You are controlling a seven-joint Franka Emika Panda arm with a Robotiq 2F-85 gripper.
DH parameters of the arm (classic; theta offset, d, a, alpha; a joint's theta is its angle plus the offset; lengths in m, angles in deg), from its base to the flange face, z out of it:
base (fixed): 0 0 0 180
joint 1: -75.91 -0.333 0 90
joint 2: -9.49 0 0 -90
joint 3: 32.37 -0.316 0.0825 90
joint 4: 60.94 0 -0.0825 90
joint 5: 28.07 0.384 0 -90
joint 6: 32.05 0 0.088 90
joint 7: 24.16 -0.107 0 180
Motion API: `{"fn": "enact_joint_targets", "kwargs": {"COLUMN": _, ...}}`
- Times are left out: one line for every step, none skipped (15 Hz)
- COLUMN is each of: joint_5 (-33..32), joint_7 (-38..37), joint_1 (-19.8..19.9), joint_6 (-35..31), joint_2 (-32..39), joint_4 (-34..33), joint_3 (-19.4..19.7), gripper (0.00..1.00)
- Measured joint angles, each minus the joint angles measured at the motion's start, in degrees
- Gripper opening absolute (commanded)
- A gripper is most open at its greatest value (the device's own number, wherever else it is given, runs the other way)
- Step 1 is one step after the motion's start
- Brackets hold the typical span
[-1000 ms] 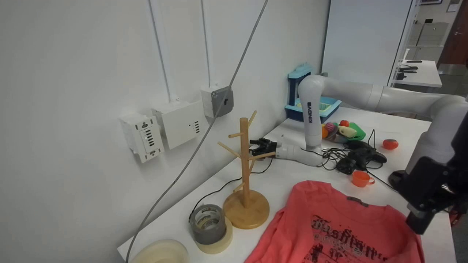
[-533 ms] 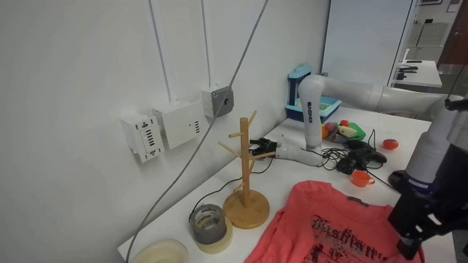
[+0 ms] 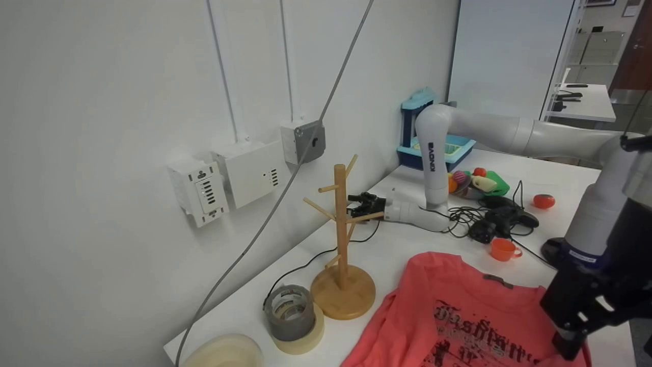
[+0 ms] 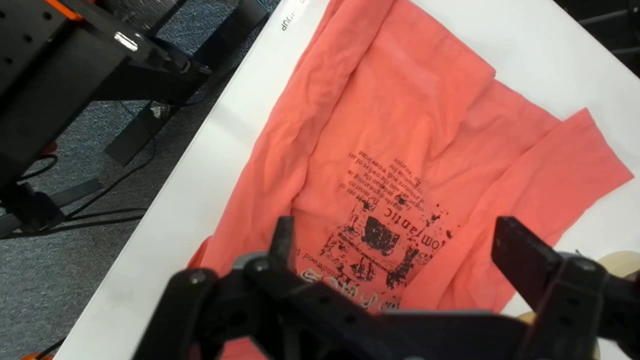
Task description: Fold the pink object from the left end
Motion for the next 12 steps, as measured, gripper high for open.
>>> {"fn": "enact_joint_targets", "kwargs": {"joint_5": 0.0, "joint_7": 0.0, "joint_1": -0.1, "joint_6": 0.0, "joint_2": 0.2, "joint_4": 0.0, "joint_3": 0.0, "gripper": 1.0}}
{"fn": "enact_joint_targets", "kwargs": {"joint_5": 0.1, "joint_7": -0.1, "joint_1": -0.2, "joint_6": 0.0, "joint_2": 0.5, "joint_4": 0.0, "joint_3": 0.0, "gripper": 1.0}}
{"fn": "enact_joint_targets", "kwargs": {"joint_5": 0.2, "joint_7": -0.1, "joint_1": -0.5, "joint_6": -0.1, "joint_2": 0.9, "joint_4": 0.0, "joint_3": 0.0, "gripper": 1.0}}
{"fn": "enact_joint_targets", "kwargs": {"joint_5": 0.2, "joint_7": -0.3, "joint_1": -1.0, "joint_6": -0.3, "joint_2": 1.4, "joint_4": 0.0, "joint_3": -0.1, "gripper": 1.0}}
{"fn": "enact_joint_targets", "kwargs": {"joint_5": 0.4, "joint_7": -0.7, "joint_1": -1.5, "joint_6": -0.7, "joint_2": 2.0, "joint_4": 0.0, "joint_3": -0.1, "gripper": 1.0}}
{"fn": "enact_joint_targets", "kwargs": {"joint_5": 0.7, "joint_7": -1.2, "joint_1": -2.2, "joint_6": -1.4, "joint_2": 2.8, "joint_4": 0.0, "joint_3": -0.2, "gripper": 1.0}}
{"fn": "enact_joint_targets", "kwargs": {"joint_5": 1.1, "joint_7": -1.7, "joint_1": -2.8, "joint_6": -2.2, "joint_2": 3.5, "joint_4": 0.0, "joint_3": -0.3, "gripper": 1.0}}
{"fn": "enact_joint_targets", "kwargs": {"joint_5": 1.7, "joint_7": -2.3, "joint_1": -3.6, "joint_6": -3.0, "joint_2": 4.4, "joint_4": 0.0, "joint_3": -0.4, "gripper": 1.0}}
{"fn": "enact_joint_targets", "kwargs": {"joint_5": 2.5, "joint_7": -2.9, "joint_1": -4.3, "joint_6": -4.0, "joint_2": 5.4, "joint_4": 0.0, "joint_3": -0.6, "gripper": 1.0}}
{"fn": "enact_joint_targets", "kwargs": {"joint_5": 3.1, "joint_7": -3.5, "joint_1": -5.0, "joint_6": -5.1, "joint_2": 6.4, "joint_4": 0.0, "joint_3": -0.8, "gripper": 1.0}}
{"fn": "enact_joint_targets", "kwargs": {"joint_5": 3.8, "joint_7": -4.1, "joint_1": -5.6, "joint_6": -6.3, "joint_2": 7.5, "joint_4": 0.0, "joint_3": -1.0, "gripper": 1.0}}
{"fn": "enact_joint_targets", "kwargs": {"joint_5": 4.5, "joint_7": -4.7, "joint_1": -6.3, "joint_6": -7.7, "joint_2": 8.8, "joint_4": 0.0, "joint_3": -1.1, "gripper": 1.0}}
